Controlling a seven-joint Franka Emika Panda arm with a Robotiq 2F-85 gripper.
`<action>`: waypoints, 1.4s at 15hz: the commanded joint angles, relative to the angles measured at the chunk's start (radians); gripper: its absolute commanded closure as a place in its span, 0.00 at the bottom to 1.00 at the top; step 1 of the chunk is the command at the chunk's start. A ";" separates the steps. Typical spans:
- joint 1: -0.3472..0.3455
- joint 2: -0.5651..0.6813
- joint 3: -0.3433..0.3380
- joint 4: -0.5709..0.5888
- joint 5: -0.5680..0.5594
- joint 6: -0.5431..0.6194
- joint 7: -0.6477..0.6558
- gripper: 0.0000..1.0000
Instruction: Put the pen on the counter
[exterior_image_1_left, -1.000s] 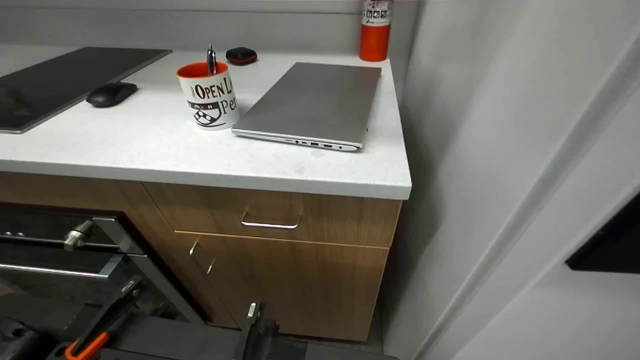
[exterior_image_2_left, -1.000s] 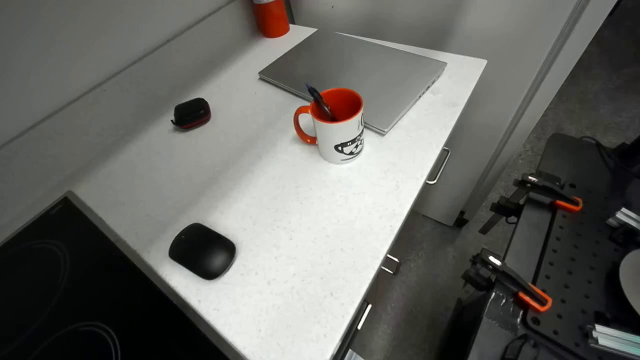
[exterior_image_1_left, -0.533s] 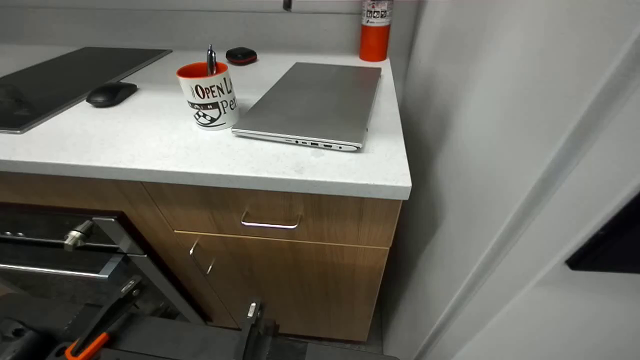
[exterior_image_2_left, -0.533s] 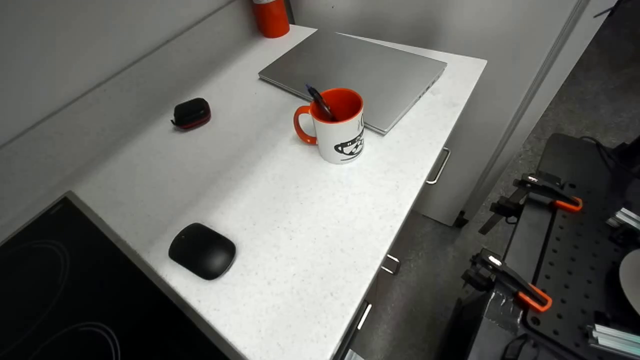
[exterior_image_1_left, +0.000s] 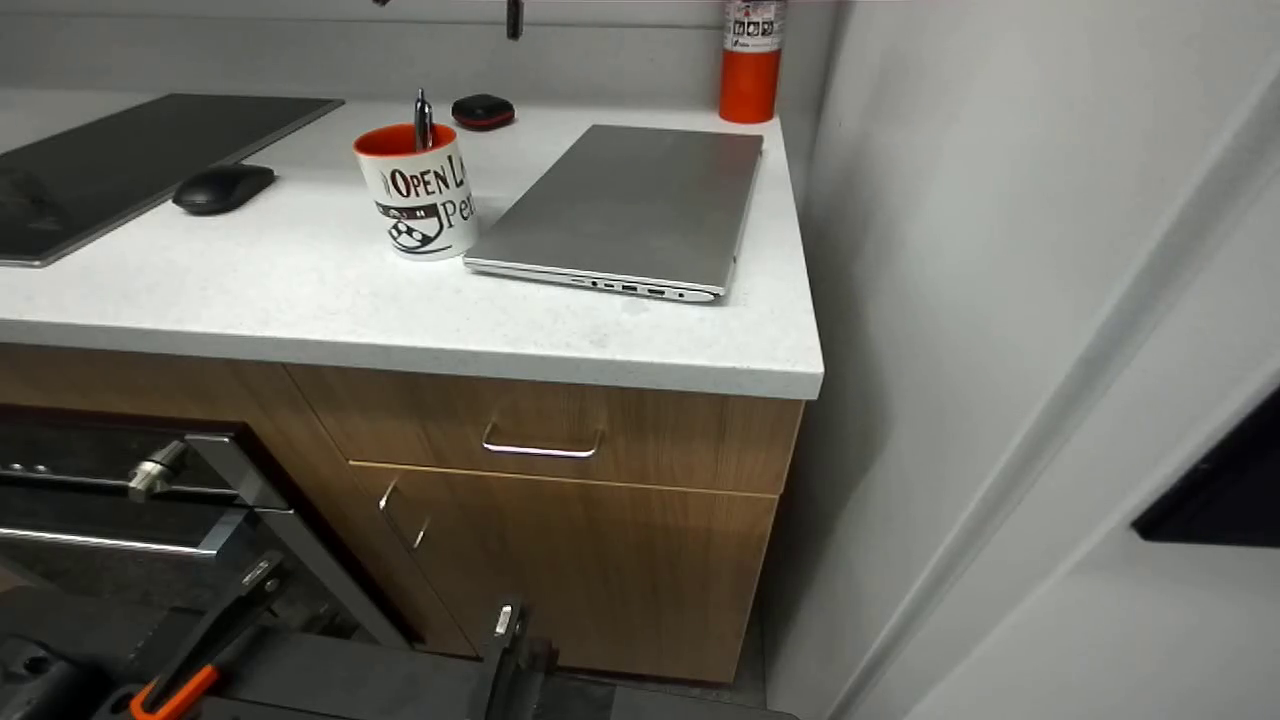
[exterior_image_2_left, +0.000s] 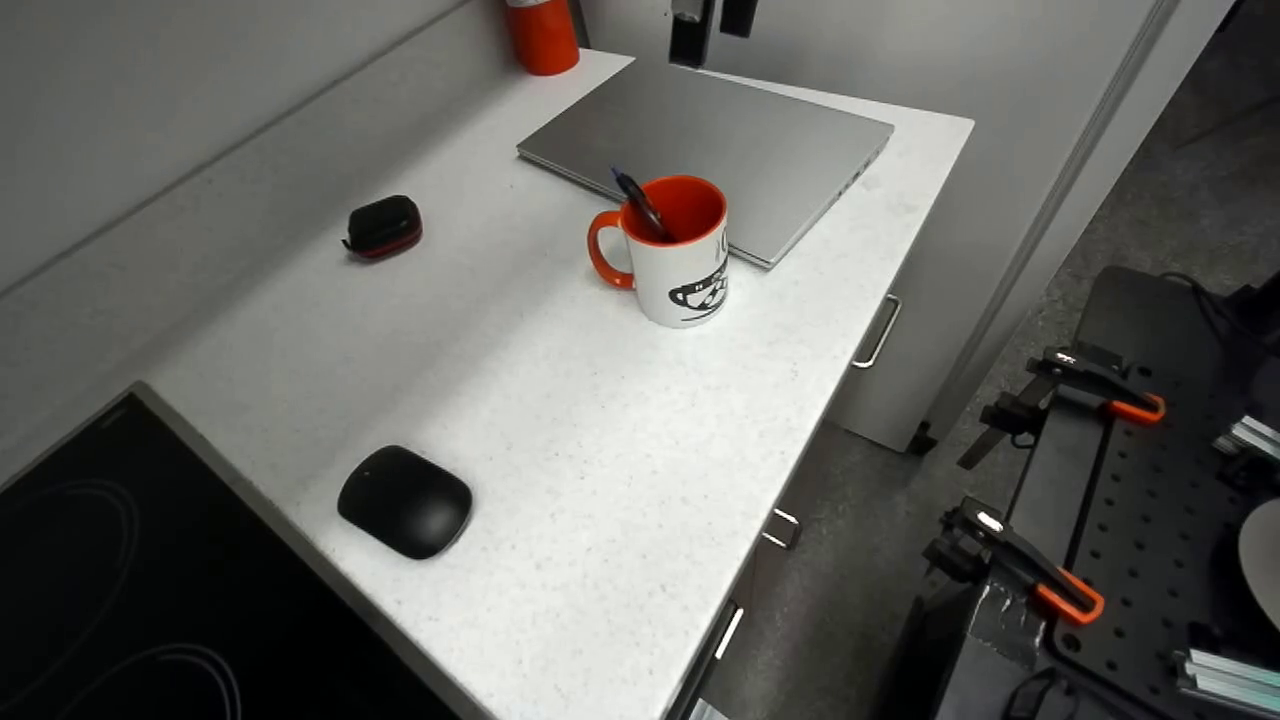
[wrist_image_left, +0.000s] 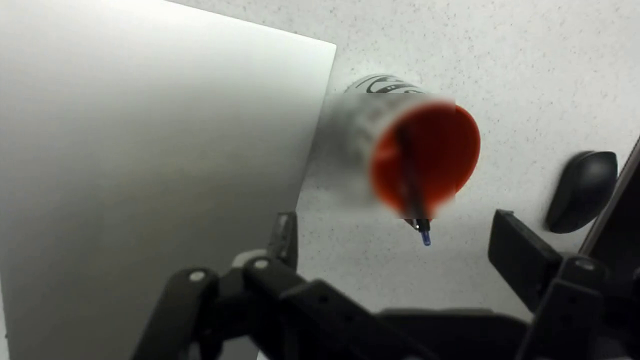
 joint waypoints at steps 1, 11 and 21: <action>-0.002 0.004 0.004 0.001 0.000 -0.001 0.001 0.00; -0.002 0.005 0.004 0.001 0.001 -0.001 0.001 0.00; 0.019 0.023 0.035 -0.029 0.025 0.151 0.004 0.00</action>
